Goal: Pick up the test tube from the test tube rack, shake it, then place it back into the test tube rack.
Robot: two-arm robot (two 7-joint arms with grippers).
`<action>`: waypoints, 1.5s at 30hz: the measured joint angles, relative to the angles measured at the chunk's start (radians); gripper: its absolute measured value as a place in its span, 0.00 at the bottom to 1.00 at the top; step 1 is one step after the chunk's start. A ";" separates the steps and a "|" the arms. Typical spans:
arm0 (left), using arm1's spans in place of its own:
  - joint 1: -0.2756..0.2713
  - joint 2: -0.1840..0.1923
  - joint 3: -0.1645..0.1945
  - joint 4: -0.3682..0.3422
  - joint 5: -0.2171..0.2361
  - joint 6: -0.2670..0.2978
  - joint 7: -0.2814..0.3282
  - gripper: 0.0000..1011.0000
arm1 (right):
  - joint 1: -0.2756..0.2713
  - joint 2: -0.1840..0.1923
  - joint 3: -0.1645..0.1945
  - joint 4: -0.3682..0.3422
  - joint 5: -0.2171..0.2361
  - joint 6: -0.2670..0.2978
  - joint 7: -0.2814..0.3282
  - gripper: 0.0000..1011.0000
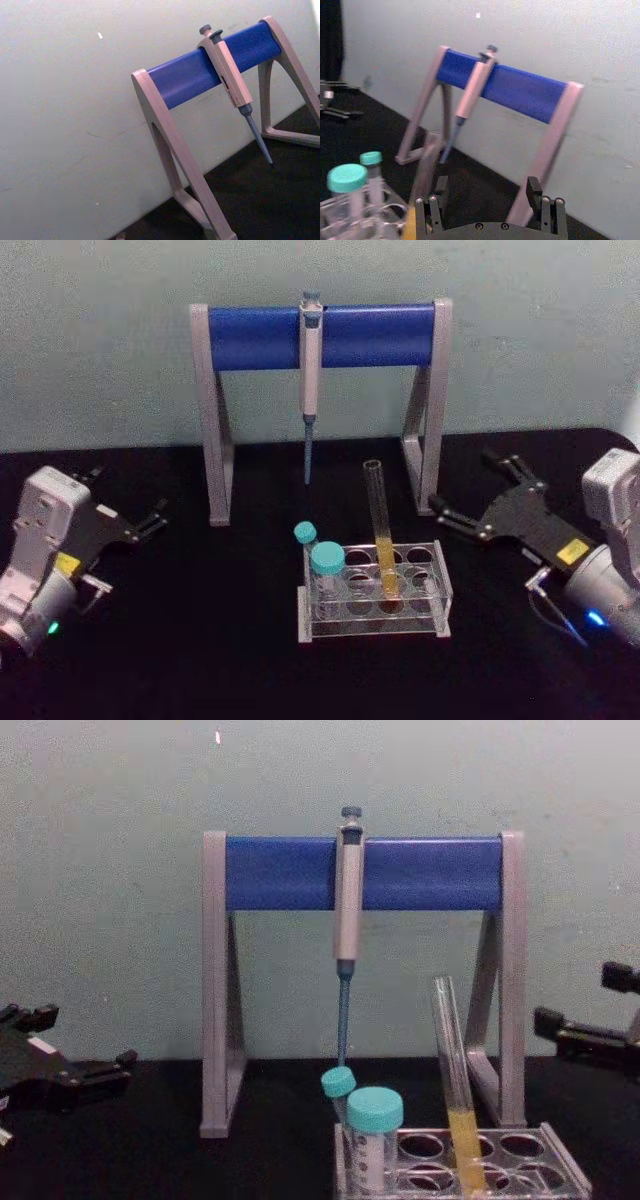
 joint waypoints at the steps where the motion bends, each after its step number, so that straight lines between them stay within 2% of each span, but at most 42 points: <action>1: 0.000 0.000 0.000 0.000 0.000 0.000 0.000 0.99 | 0.002 -0.001 -0.002 0.000 0.002 0.001 0.008 0.99; 4: 0.000 0.000 0.000 0.000 0.000 0.000 0.000 0.99 | 0.012 -0.010 -0.011 0.002 0.018 0.012 0.061 0.99; 12: 0.000 0.000 0.000 0.000 0.000 0.000 0.000 0.99 | 0.034 -0.035 -0.021 0.015 0.052 0.049 0.137 0.99; 15: 0.000 0.000 0.000 0.000 0.000 0.000 0.000 0.99 | 0.048 -0.050 -0.023 0.023 0.069 0.082 0.167 0.99; 31: 0.000 0.000 0.000 0.000 0.000 0.000 0.000 0.99 | 0.123 -0.112 -0.031 0.079 0.082 0.222 0.231 0.99; 45: 0.000 0.000 0.000 0.000 0.000 0.000 0.000 0.99 | 0.175 -0.138 -0.049 0.131 0.080 0.284 0.254 0.99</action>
